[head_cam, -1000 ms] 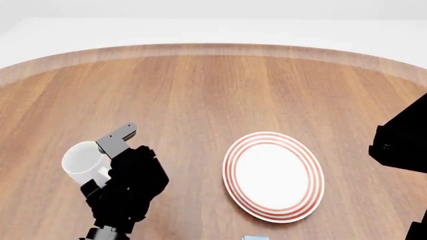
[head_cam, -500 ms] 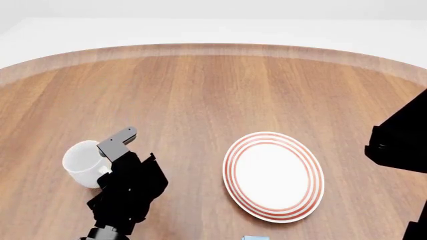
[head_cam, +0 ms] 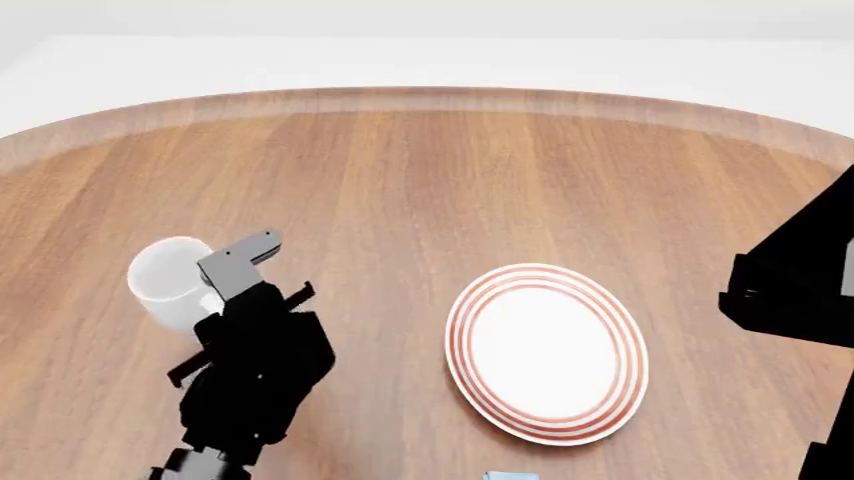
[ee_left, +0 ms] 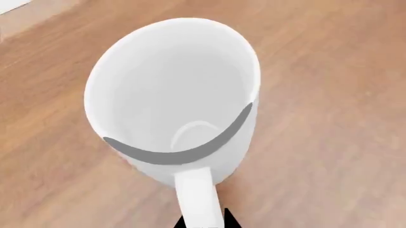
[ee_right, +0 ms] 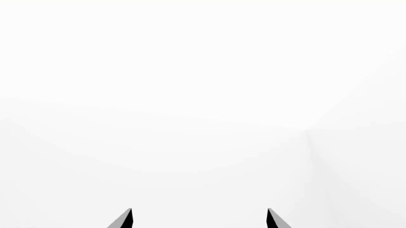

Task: Pick up the white mug and put it on the plate, and put the chocolate pudding to the right of the plate.

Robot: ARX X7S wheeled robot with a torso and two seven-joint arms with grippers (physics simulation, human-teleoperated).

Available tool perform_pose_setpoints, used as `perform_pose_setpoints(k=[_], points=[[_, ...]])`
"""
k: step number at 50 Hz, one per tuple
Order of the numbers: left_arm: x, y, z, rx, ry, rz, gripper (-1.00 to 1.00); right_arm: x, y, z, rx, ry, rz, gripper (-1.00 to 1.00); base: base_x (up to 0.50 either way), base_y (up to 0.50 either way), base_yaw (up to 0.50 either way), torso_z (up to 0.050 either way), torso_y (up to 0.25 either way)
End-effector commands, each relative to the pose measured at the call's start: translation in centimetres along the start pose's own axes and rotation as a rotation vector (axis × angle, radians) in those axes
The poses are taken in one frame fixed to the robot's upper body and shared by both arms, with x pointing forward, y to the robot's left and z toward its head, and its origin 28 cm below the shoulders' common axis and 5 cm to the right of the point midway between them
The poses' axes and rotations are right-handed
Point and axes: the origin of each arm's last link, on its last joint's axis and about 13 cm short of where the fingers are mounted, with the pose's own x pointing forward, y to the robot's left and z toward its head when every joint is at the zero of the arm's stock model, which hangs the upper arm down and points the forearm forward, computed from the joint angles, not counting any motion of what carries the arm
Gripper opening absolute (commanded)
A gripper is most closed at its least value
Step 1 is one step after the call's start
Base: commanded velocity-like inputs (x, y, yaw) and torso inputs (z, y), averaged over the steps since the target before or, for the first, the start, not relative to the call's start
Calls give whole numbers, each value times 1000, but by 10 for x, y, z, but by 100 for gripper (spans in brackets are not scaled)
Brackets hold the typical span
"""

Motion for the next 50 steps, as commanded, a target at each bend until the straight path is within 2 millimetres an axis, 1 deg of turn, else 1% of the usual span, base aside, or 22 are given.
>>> perform_pose_setpoints(k=[1,2,3,4,5,6,14,15,16,21,27,29,30,33,34,36,37,39,40,45,50], points=[[-35,-2,42,61,-343,-364,-100,1,-2,0,-24,-9,-4,100,0,0,0,0,0],[-38,-1,44,78,-362,-398,-100,1,-2,1,-23,-9,-4,100,0,0,0,0,0],[-43,1,48,94,-386,-469,-100,1,-2,1,-23,-10,-4,100,0,0,0,0,0],[-45,3,49,101,-392,-490,-100,1,-2,1,-23,-10,-4,100,0,0,0,0,0],[-50,5,53,137,-423,-566,-100,1,-2,2,-22,-11,-4,100,0,0,0,0,0],[-52,8,55,153,-419,-608,-100,2,-2,2,-22,-13,-4,100,0,0,0,0,0],[-66,18,68,223,-475,-820,-100,1,-2,1,-22,-12,-5,100,0,0,0,0,0],[-67,19,69,226,-470,-836,-100,1,-2,1,-23,-12,-5,100,0,0,0,0,0],[-69,22,71,235,-448,-889,-100,1,-2,1,-24,-13,-5,100,0,0,0,0,0],[-70,25,79,268,-449,-951,-100,1,-3,1,-25,-15,-7,100,0,0,0,0,0],[-69,27,94,323,-462,-1076,-100,2,-4,0,-26,-17,-11,100,0,0,0,0,0],[-69,26,104,323,-459,-1099,-100,2,-4,0,-26,-17,-11,100,0,0,0,0,0],[-70,25,112,317,-432,-1138,-100,2,-4,0,-26,-17,-11,100,0,0,0,0,0],[-72,22,121,324,-408,-1177,-100,2,-4,0,-26,-16,-12,100,0,0,0,0,0],[-74,21,127,351,-424,-1194,-100,2,-4,0,-26,-16,-12,100,0,0,0,0,0],[-77,18,132,367,-394,-1226,-100,2,-4,-1,-26,-15,-13,100,0,0,0,0,0],[-79,15,134,393,-381,-1256,-100,2,-4,0,-26,-16,-13,100,0,0,0,0,0],[-79,13,134,380,-307,-1297,-100,3,-4,0,-26,-17,-15,100,0,0,0,0,0],[-82,11,133,407,-292,-1348,-100,3,-4,0,-27,-17,-15,100,0,0,0,0,0],[-86,6,134,472,-259,-1396,-100,3,-5,1,-26,-18,-15,100,0,0,0,0,0],[-95,-3,139,527,-209,-1470,-100,3,-4,2,-24,-20,-14,100,0,0,0,0,0]])
